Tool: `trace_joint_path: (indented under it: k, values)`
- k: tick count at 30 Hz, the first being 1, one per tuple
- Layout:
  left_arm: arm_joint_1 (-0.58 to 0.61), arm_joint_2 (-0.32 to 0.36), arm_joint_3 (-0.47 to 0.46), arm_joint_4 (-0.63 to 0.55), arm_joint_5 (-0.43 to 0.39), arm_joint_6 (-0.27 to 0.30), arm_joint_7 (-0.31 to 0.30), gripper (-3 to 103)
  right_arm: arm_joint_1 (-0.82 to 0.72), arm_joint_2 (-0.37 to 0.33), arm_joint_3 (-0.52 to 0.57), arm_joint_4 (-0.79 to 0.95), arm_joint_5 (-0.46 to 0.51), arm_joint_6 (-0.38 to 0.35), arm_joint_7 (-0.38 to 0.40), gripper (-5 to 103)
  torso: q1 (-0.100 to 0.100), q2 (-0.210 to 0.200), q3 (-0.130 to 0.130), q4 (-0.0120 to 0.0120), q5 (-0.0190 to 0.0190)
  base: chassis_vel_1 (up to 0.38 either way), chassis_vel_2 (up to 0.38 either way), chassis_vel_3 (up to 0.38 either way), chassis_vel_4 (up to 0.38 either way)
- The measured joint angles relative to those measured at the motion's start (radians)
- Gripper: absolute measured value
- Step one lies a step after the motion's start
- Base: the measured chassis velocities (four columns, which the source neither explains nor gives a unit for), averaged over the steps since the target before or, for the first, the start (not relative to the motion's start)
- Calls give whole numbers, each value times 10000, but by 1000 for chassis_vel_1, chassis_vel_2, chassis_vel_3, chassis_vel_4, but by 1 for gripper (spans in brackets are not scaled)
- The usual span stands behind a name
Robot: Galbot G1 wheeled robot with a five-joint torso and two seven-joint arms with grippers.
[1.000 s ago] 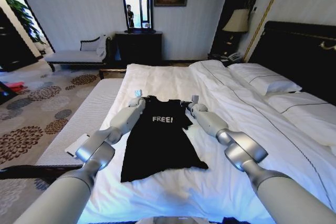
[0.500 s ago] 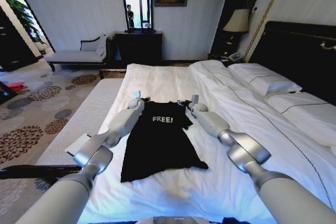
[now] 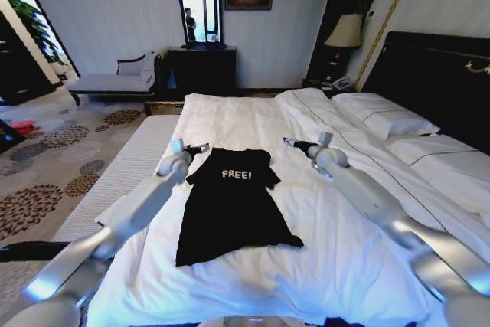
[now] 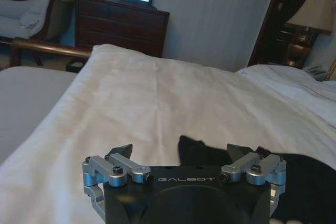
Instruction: Fold the clothes on the bed.
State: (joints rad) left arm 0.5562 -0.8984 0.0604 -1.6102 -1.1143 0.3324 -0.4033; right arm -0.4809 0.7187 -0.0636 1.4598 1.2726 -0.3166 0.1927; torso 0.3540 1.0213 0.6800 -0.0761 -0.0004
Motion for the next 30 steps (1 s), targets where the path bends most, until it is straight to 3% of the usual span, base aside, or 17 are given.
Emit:
trace_joint_path:
  k: [2,3,4,7,9,11,15,16,24,28,30]
  values:
    - [982,620,-640,-873,-26,0,-31,100,-436,-312,226,588,17,6,58,100,-2,1,-2,-9,1,0,0,0,0]
    - [1621,962,-1059,-1387,-17,-10,-58,100,-740,-460,434,978,20,7,96,100,-2,0,-1,11,9,0,0,0,0]
    - [1621,962,-1059,-1387,-17,-10,-58,100,-740,-460,434,978,20,7,96,100,-2,0,-1,11,9,0,0,0,0]
    - [3328,1590,-1958,-2678,238,-139,-18,100,-2203,-941,1724,2333,4,-32,223,100,2,1,1,18,-4,0,0,0,0]
    - [3595,1643,-2097,-2846,312,-171,7,100,-2532,-1007,1991,2565,2,-52,236,100,2,1,1,18,-5,0,0,0,0]
    - [4651,1716,-2713,-3495,612,-254,162,100,-3943,-1225,3138,3364,-44,-127,252,100,1,0,2,0,7,0,0,0,0]
    - [5534,1685,-3280,-4029,889,-291,339,100,-5294,-1333,4445,3999,-167,-160,208,100,-1,2,-1,-3,6,0,0,0,0]
    - [6191,1644,-3651,-4368,1092,-303,489,100,-6194,-1315,5259,4410,-288,-165,139,100,0,1,1,5,5,0,0,0,0]
    - [8740,1420,-5094,-5248,1817,-405,1162,100,-9480,-460,7674,5899,-1309,-103,-344,100,3,-1,2,6,5,0,0,0,0]
    - [10696,631,-6395,-6122,2060,-436,1758,100,-11524,700,9059,6778,-2183,101,-886,100,2,0,0,6,3,0,0,0,0]
    - [10935,549,-6523,-6211,2112,-450,1832,100,-11707,801,9156,6866,-2184,101,-918,100,1,0,1,5,5,0,0,0,0]
